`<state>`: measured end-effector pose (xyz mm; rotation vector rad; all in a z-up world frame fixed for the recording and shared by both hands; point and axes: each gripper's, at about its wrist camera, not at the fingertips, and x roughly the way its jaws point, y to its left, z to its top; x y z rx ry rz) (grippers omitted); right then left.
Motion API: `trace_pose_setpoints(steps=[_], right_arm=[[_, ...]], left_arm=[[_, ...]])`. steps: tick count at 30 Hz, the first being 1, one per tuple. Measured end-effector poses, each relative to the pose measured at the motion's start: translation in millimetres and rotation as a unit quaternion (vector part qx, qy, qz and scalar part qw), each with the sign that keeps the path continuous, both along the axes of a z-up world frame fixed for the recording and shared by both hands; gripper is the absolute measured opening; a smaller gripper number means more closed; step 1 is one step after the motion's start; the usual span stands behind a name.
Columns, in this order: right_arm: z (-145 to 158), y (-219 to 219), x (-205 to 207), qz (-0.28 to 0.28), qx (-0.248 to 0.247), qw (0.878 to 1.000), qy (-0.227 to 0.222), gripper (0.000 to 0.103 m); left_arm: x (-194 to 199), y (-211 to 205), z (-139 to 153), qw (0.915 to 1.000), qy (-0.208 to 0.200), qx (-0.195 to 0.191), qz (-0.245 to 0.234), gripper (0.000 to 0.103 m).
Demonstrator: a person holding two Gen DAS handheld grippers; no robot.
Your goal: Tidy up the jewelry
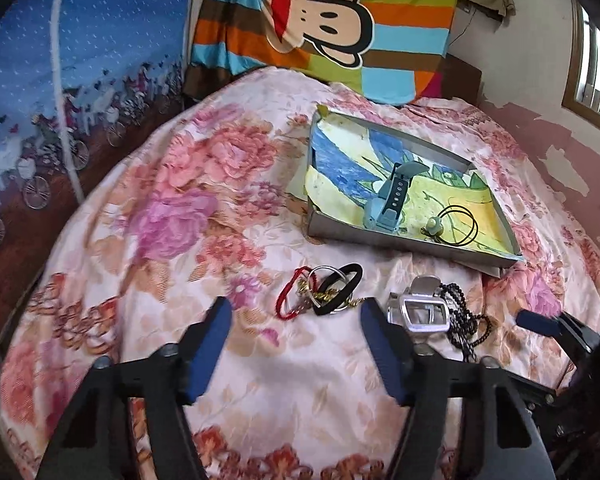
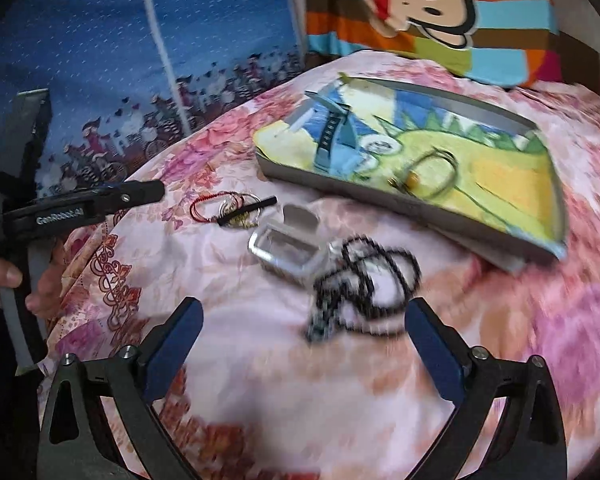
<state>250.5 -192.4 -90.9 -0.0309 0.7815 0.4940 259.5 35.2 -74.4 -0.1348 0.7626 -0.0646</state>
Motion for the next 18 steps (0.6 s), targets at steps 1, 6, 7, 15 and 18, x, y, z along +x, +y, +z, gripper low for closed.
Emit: trace_pose_setpoints(steps=[1, 6, 7, 15, 18], right_arm=[[0, 3, 8, 0.008, -0.003, 1.000, -0.001, 0.092], [-6, 18, 37, 0.043, -0.029, 0.999, 0.002, 0.080], [-7, 23, 40, 0.054, -0.033, 0.998, 0.000, 0.080], [-19, 49, 50, 0.103, -0.062, 0.993, -0.003, 0.079], [-25, 56, 52, 0.108, -0.072, 0.992, 0.000, 0.071]], left_arm=[[5, 1, -3, 1.0000, 0.004, -0.004, 0.000, 0.053], [25, 15, -23, 0.9984, 0.029, -0.047, 0.010, 0.038], [26, 17, -26, 0.9981, 0.032, -0.052, 0.010, 0.036], [38, 17, -44, 0.9961, 0.062, -0.063, -0.008, 0.022], [41, 20, -46, 0.9955, 0.062, -0.071, -0.004, 0.012]])
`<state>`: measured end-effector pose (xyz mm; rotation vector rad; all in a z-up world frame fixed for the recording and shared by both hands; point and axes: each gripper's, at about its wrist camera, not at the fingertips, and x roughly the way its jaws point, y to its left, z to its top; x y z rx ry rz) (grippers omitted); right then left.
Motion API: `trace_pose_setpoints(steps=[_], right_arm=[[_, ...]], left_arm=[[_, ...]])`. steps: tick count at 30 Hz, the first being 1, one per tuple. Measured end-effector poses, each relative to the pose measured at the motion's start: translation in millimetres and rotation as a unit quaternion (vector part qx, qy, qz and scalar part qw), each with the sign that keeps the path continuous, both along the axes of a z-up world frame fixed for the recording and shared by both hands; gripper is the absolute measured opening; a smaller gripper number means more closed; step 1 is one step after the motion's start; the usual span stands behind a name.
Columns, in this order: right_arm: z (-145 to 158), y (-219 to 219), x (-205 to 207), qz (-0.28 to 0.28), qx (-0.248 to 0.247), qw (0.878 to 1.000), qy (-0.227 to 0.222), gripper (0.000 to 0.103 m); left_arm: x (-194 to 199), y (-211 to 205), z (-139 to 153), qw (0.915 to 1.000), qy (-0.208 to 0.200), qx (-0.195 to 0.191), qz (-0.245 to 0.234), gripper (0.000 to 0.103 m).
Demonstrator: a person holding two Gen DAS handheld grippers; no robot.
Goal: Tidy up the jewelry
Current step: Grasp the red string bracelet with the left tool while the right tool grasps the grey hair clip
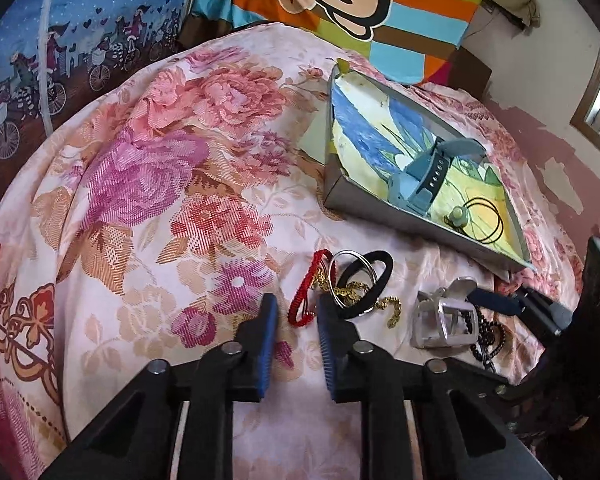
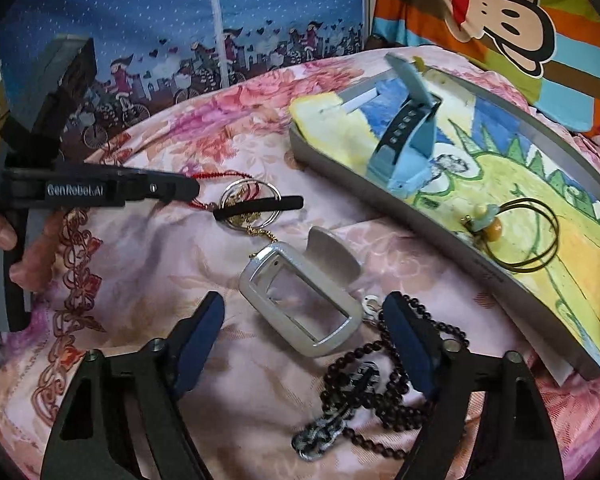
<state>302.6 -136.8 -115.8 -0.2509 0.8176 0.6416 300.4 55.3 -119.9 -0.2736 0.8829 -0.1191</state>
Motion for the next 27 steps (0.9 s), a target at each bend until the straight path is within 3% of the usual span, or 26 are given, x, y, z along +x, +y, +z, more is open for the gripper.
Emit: trace_pose_setpoints(steps=[3, 17, 27], right_arm=[[-4, 2, 1, -0.006, -0.004, 1.000, 0.001, 0.055], [-2, -17, -6, -0.037, 0.057, 0.997, -0.022, 0.054], [0, -22, -7, -0.044, 0.079, 0.995, -0.033, 0.053]], left_arm=[[2, 1, -1, 1.0000, 0.003, -0.003, 0.004, 0.007], [-14, 13, 33, 0.9978, -0.049, -0.029, 0.033, 0.005], [-31, 8, 69, 0.9922, -0.118, -0.029, 0.028, 0.005]])
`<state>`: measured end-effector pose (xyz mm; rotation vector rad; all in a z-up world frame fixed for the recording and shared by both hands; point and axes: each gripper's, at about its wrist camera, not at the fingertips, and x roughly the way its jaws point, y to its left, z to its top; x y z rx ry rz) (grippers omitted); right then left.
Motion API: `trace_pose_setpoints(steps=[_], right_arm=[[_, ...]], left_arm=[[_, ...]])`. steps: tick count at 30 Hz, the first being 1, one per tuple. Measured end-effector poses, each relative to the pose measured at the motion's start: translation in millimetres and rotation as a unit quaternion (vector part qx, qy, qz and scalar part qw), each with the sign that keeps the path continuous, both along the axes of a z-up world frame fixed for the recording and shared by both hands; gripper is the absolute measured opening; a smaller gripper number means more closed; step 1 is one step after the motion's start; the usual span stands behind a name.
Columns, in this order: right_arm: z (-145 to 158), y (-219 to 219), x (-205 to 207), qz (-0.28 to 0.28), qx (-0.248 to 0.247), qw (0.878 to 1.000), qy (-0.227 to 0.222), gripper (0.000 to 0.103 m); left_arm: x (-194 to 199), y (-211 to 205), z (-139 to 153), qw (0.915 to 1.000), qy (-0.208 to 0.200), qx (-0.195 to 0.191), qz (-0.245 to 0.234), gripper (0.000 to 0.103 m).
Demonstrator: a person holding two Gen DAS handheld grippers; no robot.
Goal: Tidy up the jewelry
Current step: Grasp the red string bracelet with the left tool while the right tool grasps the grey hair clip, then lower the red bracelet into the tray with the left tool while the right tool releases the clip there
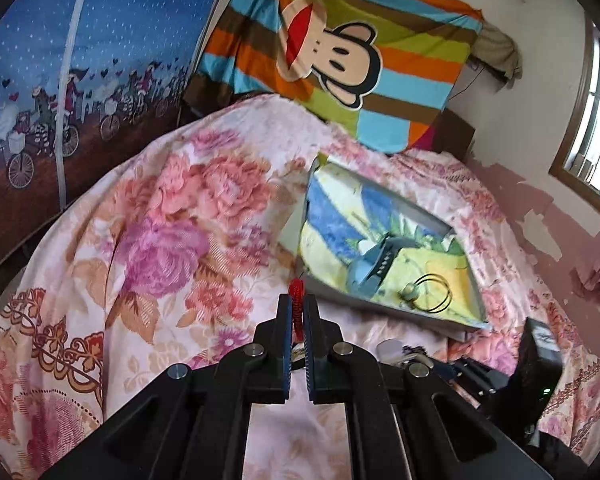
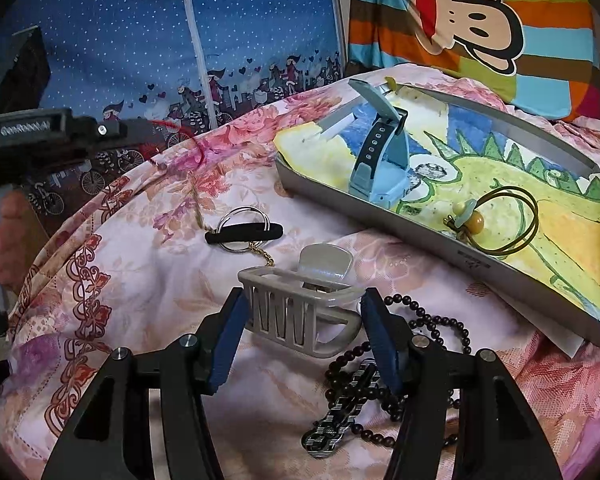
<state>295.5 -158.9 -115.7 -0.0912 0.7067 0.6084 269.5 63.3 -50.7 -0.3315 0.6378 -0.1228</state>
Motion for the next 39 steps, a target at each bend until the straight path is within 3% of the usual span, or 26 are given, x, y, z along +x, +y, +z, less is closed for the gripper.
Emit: trace_pose_setpoints(steps=[8, 13, 18, 23, 30, 39], right_arm=[[5, -13, -1, -0.022, 0.033, 0.999, -0.016, 0.053], [17, -23, -3, -0.047, 0.061, 0.996, -0.041, 0.053], [36, -34, 11, -0.095, 0.080, 0.989, -0.075, 0.053], [38, -35, 48, -0.146, 0.071, 0.985, -0.065, 0.053], [25, -23, 80, -0.166, 0.036, 0.985, -0.029, 0.053], [17, -20, 84, -0.172, 0.018, 0.985, -0.013, 0.054]], left_arm=[[3, -11, 6, 0.9996, -0.025, -0.006, -0.014, 0.005], [24, -21, 7, 0.9974, -0.056, -0.043, -0.016, 0.005], [55, -36, 9, 0.9952, -0.070, -0.057, -0.036, 0.005], [84, -40, -10, 0.9959, -0.040, -0.069, -0.043, 0.005], [104, -35, -46, 0.9956, 0.015, -0.086, -0.034, 0.005], [111, -35, -55, 0.9958, 0.056, -0.065, -0.031, 0.006]])
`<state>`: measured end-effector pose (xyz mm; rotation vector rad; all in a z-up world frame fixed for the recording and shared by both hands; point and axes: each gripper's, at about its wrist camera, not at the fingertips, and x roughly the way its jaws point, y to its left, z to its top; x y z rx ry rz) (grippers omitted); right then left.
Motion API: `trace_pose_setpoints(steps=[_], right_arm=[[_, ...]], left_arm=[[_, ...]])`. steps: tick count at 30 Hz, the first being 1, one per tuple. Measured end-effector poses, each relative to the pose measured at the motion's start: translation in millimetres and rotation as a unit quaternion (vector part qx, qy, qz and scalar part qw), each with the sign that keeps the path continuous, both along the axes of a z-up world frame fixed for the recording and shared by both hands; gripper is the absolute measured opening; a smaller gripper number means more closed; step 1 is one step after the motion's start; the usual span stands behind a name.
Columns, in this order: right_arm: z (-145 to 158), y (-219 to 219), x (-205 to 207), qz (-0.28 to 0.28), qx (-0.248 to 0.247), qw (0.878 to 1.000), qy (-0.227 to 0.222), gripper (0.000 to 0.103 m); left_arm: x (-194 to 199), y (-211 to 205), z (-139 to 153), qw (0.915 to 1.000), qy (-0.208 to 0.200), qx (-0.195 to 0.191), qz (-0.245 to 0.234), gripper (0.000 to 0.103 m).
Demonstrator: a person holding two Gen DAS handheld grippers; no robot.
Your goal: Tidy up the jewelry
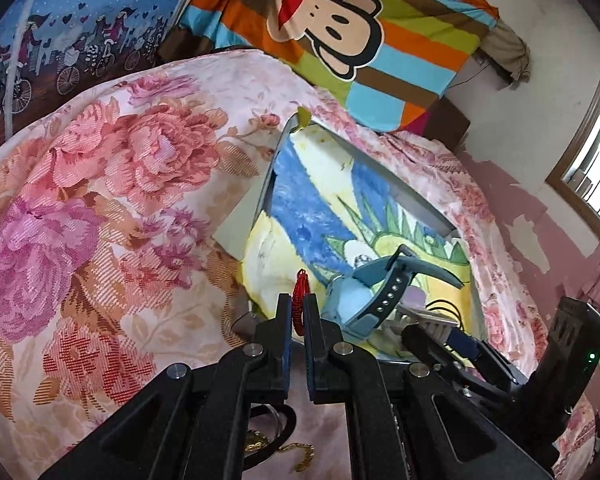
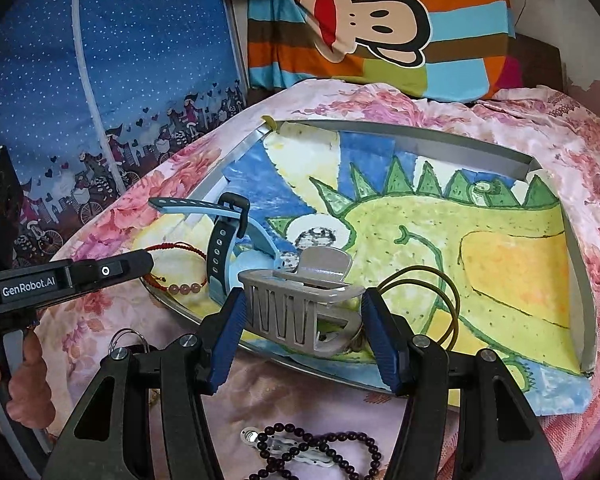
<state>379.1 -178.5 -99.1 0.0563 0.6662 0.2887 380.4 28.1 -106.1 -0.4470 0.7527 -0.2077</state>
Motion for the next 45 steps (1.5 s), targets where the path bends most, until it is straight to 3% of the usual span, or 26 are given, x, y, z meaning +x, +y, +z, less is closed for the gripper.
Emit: trace_pose_setpoints(steps=[4, 8, 11, 14, 17, 21, 22, 29, 35, 45], right_arm=[[1, -1, -1, -0.003, 0.000, 1.000, 0.000, 0.054], [3, -4, -5, -0.014, -0.004, 1.000, -0.002, 0.056], [7, -9, -11, -0.026, -0.007, 1.000, -0.007, 0.061], [13, -15, -22, -0.038, -0.010, 0.999, -0.020, 0.066], [25, -21, -37, -0.046, -0.007, 0.998, -0.040, 0.078], [42, -30, -63, -0.055, 0.009, 0.996, -0.067, 0.096], [48, -32, -71, -0.056, 0.014, 0.995, -0.077, 0.100], [81, -46, -123, -0.063, 0.047, 0.990, -0.121, 0.102], [105, -49, -170, -0.058, 0.039, 0.986, -0.148, 0.102], [115, -54, -239, -0.046, 0.031, 0.988, -0.145, 0.102]], left_arm=[[1, 0, 0, 0.9999, 0.004, 0.007, -0.006, 0.008], [1, -2, 3, 0.9997, 0.003, 0.020, -0.012, 0.016], [-3, 0, 7, 0.9997, 0.002, 0.022, -0.012, 0.034], [-13, 8, 13, 0.9998, -0.005, 0.017, 0.012, 0.071], [-29, 14, 25, 0.9991, -0.029, 0.011, 0.029, 0.081], [-57, 10, 49, 0.9944, -0.072, 0.055, 0.054, 0.100], [-64, 9, 54, 0.9927, -0.086, 0.061, 0.058, 0.101], [-124, -3, 84, 0.9840, -0.141, 0.093, 0.057, 0.103], [-179, -11, 101, 0.9769, -0.173, 0.115, 0.049, 0.103], [-245, -9, 107, 0.9755, -0.163, 0.140, 0.048, 0.103]])
